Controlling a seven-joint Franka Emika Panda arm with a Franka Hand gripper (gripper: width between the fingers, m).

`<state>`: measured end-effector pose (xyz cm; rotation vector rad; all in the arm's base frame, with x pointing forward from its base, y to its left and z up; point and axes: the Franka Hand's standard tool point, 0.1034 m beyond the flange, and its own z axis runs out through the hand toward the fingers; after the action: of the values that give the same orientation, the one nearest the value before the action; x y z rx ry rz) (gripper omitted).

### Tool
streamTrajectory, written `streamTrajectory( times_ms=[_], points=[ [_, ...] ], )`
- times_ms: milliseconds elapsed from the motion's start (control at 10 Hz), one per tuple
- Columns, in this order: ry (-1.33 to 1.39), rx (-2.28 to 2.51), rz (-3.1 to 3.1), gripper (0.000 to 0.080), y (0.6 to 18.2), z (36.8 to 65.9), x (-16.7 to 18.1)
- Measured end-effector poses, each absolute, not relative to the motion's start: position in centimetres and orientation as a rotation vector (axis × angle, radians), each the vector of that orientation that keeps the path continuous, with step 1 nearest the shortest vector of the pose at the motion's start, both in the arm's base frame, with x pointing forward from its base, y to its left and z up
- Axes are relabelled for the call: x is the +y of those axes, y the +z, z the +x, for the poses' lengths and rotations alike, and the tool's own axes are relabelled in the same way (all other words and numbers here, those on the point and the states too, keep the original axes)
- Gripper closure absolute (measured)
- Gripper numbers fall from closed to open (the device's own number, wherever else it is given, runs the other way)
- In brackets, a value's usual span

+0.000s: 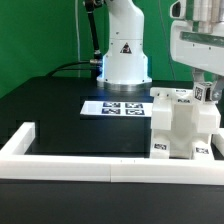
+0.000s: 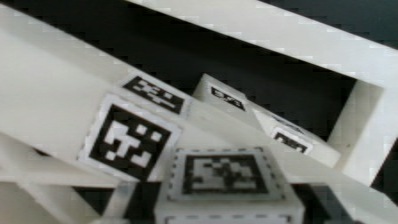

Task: Assemble chair

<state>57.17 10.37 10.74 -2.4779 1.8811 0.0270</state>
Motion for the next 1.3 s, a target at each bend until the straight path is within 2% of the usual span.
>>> streamTrajectory(
  times_ms=[100,200,300,400,500,600,1300],
  points=[
    [0.027,1.917,-2.45,0.0528,10.74,57.17,10.45],
    [0.026,1.876,-2.482,0.0417,10.72,57.16,10.43],
    [0.026,1.842,-2.507,0.0417,10.72,57.16,10.43],
    [0.039,1.841,-2.515,0.0236,10.7,57.04,10.49],
    [0.041,1.752,-2.582,0.0236,10.75,57.04,10.5],
    [0.039,1.611,-2.67,0.0162,10.81,57.08,10.53],
    [0.016,0.775,-3.023,0.015,10.96,57.28,10.58]
  ],
)
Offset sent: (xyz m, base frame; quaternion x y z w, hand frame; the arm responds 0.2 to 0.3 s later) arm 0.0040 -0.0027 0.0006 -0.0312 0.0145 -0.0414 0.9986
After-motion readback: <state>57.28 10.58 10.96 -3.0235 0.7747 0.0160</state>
